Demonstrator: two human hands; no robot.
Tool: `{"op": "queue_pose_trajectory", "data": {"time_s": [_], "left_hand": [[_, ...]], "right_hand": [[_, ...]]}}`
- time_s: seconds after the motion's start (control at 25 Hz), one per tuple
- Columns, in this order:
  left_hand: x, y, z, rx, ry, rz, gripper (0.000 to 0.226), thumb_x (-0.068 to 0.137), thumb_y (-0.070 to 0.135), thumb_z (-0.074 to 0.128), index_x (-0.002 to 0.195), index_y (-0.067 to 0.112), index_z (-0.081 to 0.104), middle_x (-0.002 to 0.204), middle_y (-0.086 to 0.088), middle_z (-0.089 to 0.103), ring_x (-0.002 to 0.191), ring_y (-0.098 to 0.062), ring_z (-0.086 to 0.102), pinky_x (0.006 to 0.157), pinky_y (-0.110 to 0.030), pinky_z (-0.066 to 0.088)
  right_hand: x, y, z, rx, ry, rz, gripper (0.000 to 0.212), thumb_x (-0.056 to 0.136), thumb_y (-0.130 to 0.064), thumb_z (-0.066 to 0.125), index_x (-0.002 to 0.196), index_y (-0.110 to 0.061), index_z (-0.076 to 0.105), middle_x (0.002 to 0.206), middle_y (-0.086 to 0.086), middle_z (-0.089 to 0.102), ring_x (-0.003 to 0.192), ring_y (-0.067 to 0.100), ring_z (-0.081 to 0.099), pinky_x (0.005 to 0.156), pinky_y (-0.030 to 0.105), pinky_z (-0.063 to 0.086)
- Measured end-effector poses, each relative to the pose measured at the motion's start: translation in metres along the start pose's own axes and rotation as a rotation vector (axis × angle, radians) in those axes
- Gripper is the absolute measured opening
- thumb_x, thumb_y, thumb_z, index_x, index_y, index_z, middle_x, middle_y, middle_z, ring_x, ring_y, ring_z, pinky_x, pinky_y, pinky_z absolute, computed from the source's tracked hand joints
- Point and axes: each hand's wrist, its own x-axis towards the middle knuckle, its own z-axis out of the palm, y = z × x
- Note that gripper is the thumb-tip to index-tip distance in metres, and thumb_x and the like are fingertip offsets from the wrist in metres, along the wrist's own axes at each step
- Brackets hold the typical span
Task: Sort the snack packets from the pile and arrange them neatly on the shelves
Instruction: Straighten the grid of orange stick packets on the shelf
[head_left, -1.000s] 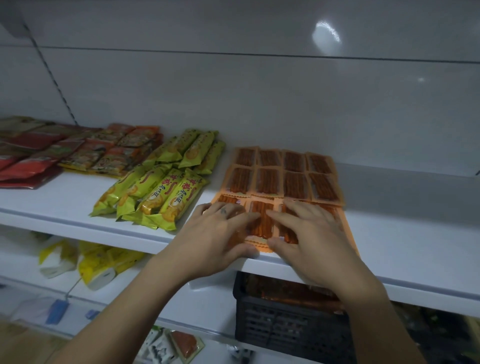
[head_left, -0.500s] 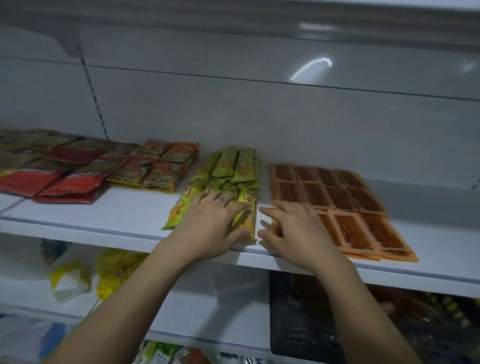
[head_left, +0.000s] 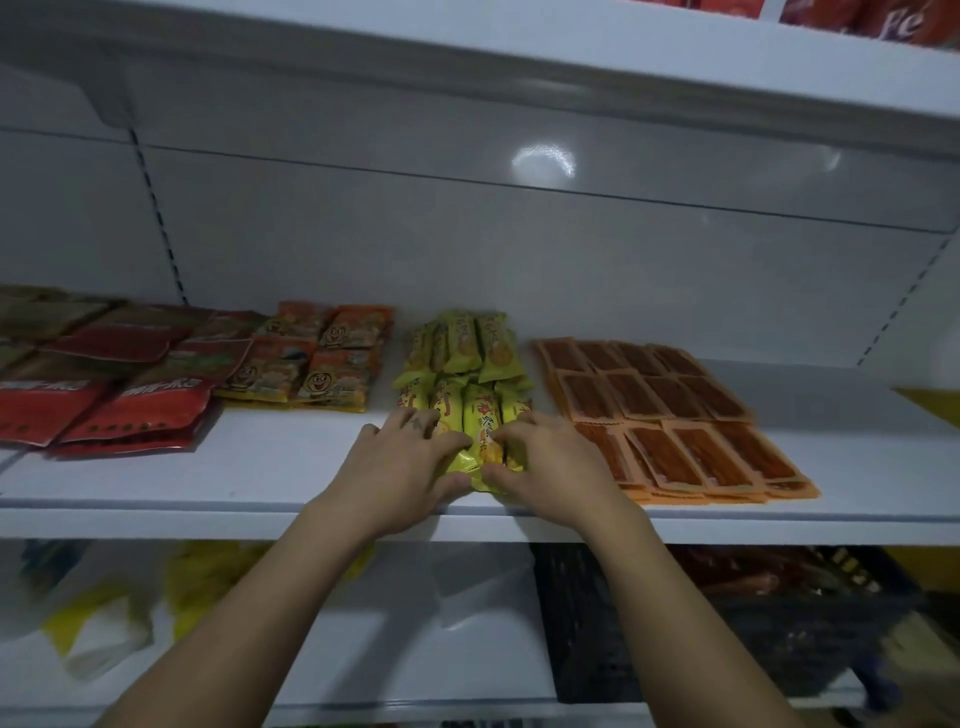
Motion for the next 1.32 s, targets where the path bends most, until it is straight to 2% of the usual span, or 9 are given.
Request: {"op": "queue_pose_trajectory", "data": {"time_s": [0.12, 0.32, 0.48, 0.64, 0.76, 0.92, 1.0, 1.16, 1.32], "left_hand": [[-0.002, 0.003, 0.004, 0.012, 0.053, -0.013, 0.051, 0.097, 0.059, 0.036, 0.145, 0.040, 0.034, 0.152, -0.003, 0.032, 0.139, -0.023, 0.022, 0.100, -0.042, 0.034], [-0.002, 0.006, 0.007, 0.013, 0.072, 0.009, 0.054, 0.100, 0.055, 0.031, 0.150, 0.050, 0.013, 0.150, -0.007, 0.033, 0.138, -0.027, 0.022, 0.100, -0.046, 0.035], [0.000, 0.014, 0.004, 0.008, 0.048, -0.033, 0.048, 0.101, 0.053, 0.030, 0.148, 0.053, 0.019, 0.146, -0.007, 0.035, 0.137, -0.026, 0.023, 0.101, -0.046, 0.034], [0.001, 0.028, 0.010, -0.004, 0.095, -0.100, 0.047, 0.101, 0.050, 0.033, 0.147, 0.049, 0.025, 0.140, -0.009, 0.039, 0.136, -0.027, 0.025, 0.107, -0.049, 0.029], [0.001, 0.033, 0.010, 0.023, 0.068, -0.134, 0.053, 0.097, 0.059, 0.033, 0.147, 0.047, 0.021, 0.147, -0.010, 0.035, 0.142, -0.028, 0.021, 0.114, -0.057, 0.017], [-0.005, 0.034, -0.005, 0.043, 0.033, -0.140, 0.071, 0.091, 0.070, 0.035, 0.151, 0.046, 0.004, 0.162, -0.004, 0.015, 0.150, -0.024, 0.005, 0.117, -0.062, 0.002], [0.001, 0.036, -0.016, 0.082, 0.056, -0.111, 0.072, 0.090, 0.071, 0.034, 0.152, 0.046, 0.005, 0.163, -0.002, 0.012, 0.151, -0.023, 0.003, 0.117, -0.063, 0.001], [0.024, 0.064, -0.036, 0.119, 0.025, -0.013, 0.069, 0.091, 0.070, 0.034, 0.151, 0.038, 0.023, 0.161, -0.002, 0.020, 0.150, -0.024, 0.010, 0.119, -0.059, 0.004], [0.063, 0.096, -0.043, 0.131, 0.027, 0.044, 0.065, 0.093, 0.068, 0.033, 0.146, 0.031, 0.036, 0.151, -0.004, 0.040, 0.139, -0.027, 0.033, 0.113, -0.049, 0.026]], "right_hand": [[0.000, -0.002, 0.005, 0.010, 0.043, 0.018, 0.048, 0.089, -0.054, 0.059, 0.132, -0.033, 0.056, 0.142, -0.001, 0.046, 0.130, 0.021, 0.039, 0.099, 0.037, 0.039], [-0.007, -0.003, 0.008, 0.003, 0.011, 0.019, 0.065, 0.086, -0.065, 0.055, 0.142, -0.033, 0.045, 0.154, 0.001, 0.033, 0.140, 0.021, 0.026, 0.107, 0.038, 0.033], [-0.006, 0.001, 0.012, -0.015, 0.088, 0.004, 0.050, 0.092, -0.053, 0.053, 0.137, -0.033, 0.051, 0.149, 0.000, 0.039, 0.135, 0.021, 0.032, 0.102, 0.036, 0.037], [-0.007, 0.007, 0.019, 0.007, 0.127, -0.024, 0.048, 0.095, -0.049, 0.049, 0.139, -0.031, 0.049, 0.151, 0.000, 0.036, 0.135, 0.020, 0.030, 0.103, 0.035, 0.036], [-0.007, 0.013, 0.018, -0.008, 0.070, -0.069, 0.059, 0.094, -0.056, 0.049, 0.147, -0.032, 0.038, 0.157, 0.003, 0.027, 0.143, 0.022, 0.022, 0.111, 0.038, 0.031], [-0.013, 0.027, -0.007, -0.027, -0.010, -0.139, 0.084, 0.084, -0.068, 0.054, 0.154, -0.039, 0.016, 0.163, 0.004, 0.009, 0.149, 0.023, 0.007, 0.119, 0.041, 0.014], [-0.016, 0.037, -0.024, -0.034, -0.005, -0.157, 0.086, 0.083, -0.069, 0.054, 0.154, -0.039, 0.016, 0.163, 0.001, 0.015, 0.148, 0.020, 0.013, 0.118, 0.039, 0.015], [-0.012, 0.077, -0.050, -0.090, -0.016, -0.087, 0.077, 0.086, -0.064, 0.055, 0.152, -0.038, 0.025, 0.160, -0.001, 0.024, 0.145, 0.020, 0.023, 0.116, 0.039, 0.020], [-0.004, 0.141, -0.064, -0.082, -0.037, -0.009, 0.062, 0.089, -0.052, 0.059, 0.146, -0.040, 0.038, 0.151, -0.003, 0.040, 0.135, 0.022, 0.040, 0.111, 0.042, 0.034]]}}
